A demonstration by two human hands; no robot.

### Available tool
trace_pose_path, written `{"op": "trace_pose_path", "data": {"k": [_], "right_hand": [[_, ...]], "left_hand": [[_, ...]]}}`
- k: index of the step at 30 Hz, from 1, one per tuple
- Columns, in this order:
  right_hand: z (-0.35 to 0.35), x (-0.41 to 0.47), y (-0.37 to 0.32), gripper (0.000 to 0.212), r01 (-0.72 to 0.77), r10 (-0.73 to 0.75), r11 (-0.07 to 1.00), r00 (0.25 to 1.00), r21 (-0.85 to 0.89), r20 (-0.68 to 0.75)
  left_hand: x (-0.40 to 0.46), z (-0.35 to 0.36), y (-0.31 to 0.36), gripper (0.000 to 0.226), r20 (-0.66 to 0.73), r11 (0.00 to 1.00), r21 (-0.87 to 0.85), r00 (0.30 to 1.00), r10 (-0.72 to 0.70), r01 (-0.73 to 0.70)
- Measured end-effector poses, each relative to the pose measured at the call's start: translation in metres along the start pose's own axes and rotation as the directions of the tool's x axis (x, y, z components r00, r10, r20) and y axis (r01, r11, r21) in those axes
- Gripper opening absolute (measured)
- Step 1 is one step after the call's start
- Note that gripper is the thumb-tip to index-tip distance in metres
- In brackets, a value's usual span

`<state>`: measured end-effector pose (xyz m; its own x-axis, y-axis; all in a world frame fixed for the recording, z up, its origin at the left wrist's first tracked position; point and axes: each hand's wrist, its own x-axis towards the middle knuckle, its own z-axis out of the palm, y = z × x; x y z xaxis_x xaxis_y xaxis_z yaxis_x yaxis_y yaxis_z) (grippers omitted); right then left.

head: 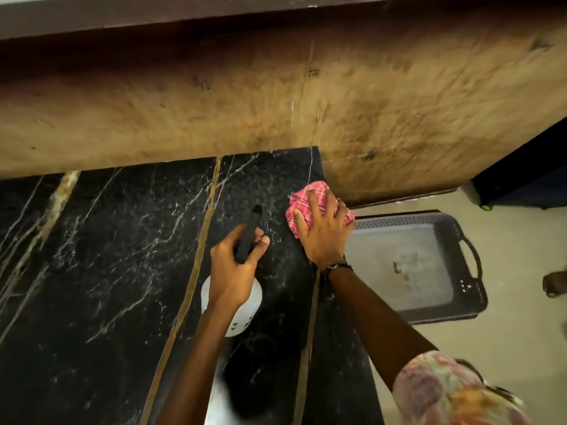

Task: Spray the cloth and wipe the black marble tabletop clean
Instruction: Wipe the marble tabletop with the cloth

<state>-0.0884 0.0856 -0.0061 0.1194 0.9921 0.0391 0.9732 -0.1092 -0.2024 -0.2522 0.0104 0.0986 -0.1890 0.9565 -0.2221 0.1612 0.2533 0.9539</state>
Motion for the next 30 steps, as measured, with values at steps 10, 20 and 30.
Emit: {"op": "trace_pose_path", "data": {"k": [10, 20, 30], "right_hand": [[0.016, 0.131, -0.027, 0.062, 0.016, -0.015, 1.0, 0.999, -0.024, 0.053], [0.011, 0.188, -0.032, 0.06, -0.023, 0.03, 0.999, 0.989, -0.045, 0.146], [0.019, 0.138, -0.103, 0.064, 0.315, -0.315, 0.949, 0.944, 0.02, 0.097]], "left_hand": [[0.076, 0.015, 0.016, 0.013, -0.039, 0.999, 0.014, 0.998, 0.052, -0.052], [0.088, 0.0, 0.018, 0.011, -0.044, 1.0, 0.008, 0.999, 0.03, -0.03], [0.076, -0.079, 0.001, 0.005, -0.14, 1.0, -0.018, 0.99, -0.007, 0.004]]}}
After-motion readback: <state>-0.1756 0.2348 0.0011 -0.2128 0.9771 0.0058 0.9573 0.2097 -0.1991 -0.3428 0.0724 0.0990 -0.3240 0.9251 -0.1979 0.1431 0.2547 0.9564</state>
